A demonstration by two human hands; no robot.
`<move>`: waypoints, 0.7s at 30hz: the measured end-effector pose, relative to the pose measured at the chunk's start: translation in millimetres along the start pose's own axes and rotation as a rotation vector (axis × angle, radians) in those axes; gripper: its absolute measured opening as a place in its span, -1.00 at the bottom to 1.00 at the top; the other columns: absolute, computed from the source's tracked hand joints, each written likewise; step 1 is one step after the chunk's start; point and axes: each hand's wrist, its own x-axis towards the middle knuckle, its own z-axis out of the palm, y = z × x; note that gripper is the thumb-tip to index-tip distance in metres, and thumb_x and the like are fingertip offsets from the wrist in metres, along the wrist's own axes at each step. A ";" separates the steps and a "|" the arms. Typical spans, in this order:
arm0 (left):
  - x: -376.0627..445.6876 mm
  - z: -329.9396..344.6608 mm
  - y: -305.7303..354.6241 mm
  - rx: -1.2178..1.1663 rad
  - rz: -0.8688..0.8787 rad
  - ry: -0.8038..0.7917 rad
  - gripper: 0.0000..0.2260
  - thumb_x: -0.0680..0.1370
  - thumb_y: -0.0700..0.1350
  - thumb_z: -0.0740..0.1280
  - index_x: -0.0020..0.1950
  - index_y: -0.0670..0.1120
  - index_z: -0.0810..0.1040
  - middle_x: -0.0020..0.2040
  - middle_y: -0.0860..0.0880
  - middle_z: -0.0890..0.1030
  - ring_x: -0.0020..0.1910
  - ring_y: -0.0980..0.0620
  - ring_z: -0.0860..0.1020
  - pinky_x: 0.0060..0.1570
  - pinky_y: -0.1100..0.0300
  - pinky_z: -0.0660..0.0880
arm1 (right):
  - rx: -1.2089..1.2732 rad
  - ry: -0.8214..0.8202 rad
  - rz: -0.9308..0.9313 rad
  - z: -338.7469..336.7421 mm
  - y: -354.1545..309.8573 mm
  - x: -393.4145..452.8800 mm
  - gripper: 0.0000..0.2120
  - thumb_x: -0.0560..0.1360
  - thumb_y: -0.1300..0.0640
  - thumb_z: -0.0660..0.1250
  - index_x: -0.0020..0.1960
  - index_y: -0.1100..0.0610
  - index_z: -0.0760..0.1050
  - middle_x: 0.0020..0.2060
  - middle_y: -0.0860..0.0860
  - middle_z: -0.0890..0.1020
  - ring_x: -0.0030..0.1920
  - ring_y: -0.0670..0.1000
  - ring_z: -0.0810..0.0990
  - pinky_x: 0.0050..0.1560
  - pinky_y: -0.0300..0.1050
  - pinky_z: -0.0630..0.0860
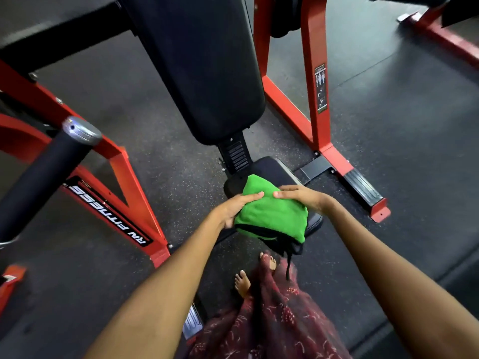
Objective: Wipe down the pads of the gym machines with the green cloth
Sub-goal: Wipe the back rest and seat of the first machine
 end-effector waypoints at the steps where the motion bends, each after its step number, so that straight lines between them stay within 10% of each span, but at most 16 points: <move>1: -0.1 2.0 -3.7 0.002 -0.021 -0.006 -0.78 0.56 -0.04 0.29 0.06 -0.15 0.61 -0.10 -0.09 0.70 -0.17 0.01 0.67 -0.14 0.17 0.61 | 0.022 -0.068 0.059 -0.8 5.2 -3.3 -0.53 0.32 -0.09 0.46 0.12 0.16 0.57 0.04 0.10 0.67 0.04 0.07 0.65 0.13 -0.05 0.56; 11: 17.5 -2.0 -80.8 -0.715 0.093 0.084 -0.63 0.40 0.11 0.36 -0.04 -0.18 0.64 -0.08 -0.14 0.65 -0.18 -0.06 0.64 -0.13 0.13 0.56 | 0.551 -0.131 0.254 17.0 67.0 -29.8 -0.25 -0.11 0.05 0.70 0.04 0.21 0.61 -0.06 0.17 0.69 -0.10 0.12 0.69 -0.14 -0.04 0.62; 15: 33.0 17.9 -105.5 -0.384 0.027 0.193 -0.65 0.53 0.09 0.30 0.18 -0.11 0.58 0.04 -0.11 0.66 -0.05 -0.02 0.63 -0.14 0.15 0.53 | 0.571 0.083 0.220 33.0 74.6 -23.1 -0.48 0.35 0.12 0.49 0.25 0.28 0.50 0.03 0.21 0.66 -0.05 0.16 0.67 -0.04 0.04 0.60; 21: 54.9 37.6 -116.2 -0.114 0.169 0.675 -0.80 0.60 -0.16 0.27 0.20 -0.18 0.45 0.21 -0.18 0.54 0.07 -0.02 0.52 0.05 0.16 0.44 | 0.606 0.239 0.151 49.1 78.5 -18.2 -0.59 0.44 0.20 0.39 0.26 0.24 0.46 0.10 0.21 0.63 0.06 0.20 0.63 0.02 0.07 0.60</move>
